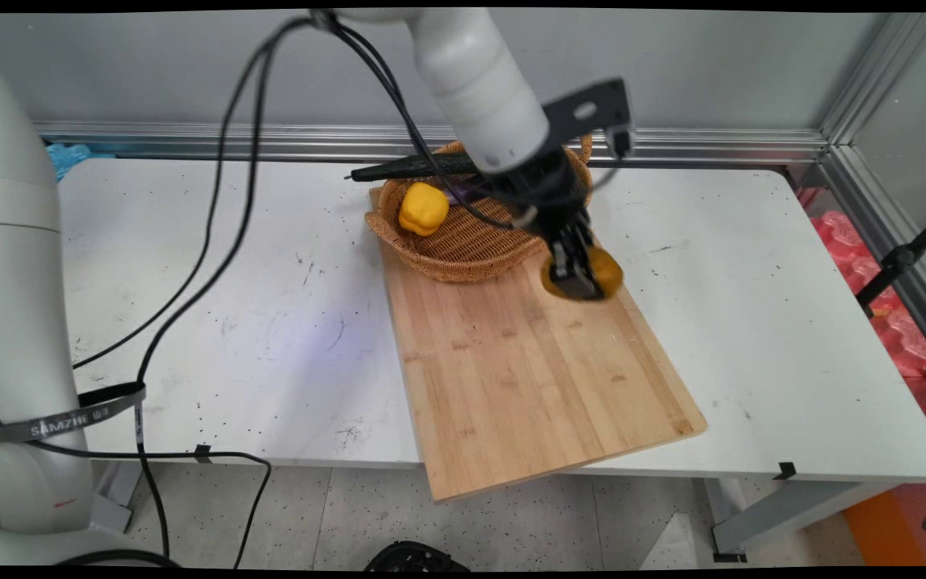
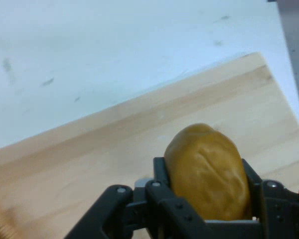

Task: Place the picked object on the cutting board

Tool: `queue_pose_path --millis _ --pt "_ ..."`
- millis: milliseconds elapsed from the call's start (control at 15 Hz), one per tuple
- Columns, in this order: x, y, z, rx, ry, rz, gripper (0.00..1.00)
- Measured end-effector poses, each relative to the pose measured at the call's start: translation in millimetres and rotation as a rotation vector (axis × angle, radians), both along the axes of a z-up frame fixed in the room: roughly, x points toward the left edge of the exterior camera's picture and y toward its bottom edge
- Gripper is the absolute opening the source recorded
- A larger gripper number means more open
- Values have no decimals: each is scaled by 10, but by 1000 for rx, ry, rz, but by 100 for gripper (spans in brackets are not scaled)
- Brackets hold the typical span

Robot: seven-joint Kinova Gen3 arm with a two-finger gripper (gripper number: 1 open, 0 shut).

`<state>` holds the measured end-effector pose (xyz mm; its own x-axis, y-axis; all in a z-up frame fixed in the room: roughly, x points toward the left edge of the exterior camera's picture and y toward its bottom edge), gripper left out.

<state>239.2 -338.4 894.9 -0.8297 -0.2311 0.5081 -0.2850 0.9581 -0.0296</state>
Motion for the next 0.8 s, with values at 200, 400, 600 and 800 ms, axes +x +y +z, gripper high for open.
queue_pose_path --millis 200,400,600,800 --pt "-256 25 -255 17 -5 -40 0" --pt "-484 50 -530 35 -14 -74 0" --pt "-667 66 -759 47 -22 -101 0" --pt "-826 78 -952 50 -27 -128 0"
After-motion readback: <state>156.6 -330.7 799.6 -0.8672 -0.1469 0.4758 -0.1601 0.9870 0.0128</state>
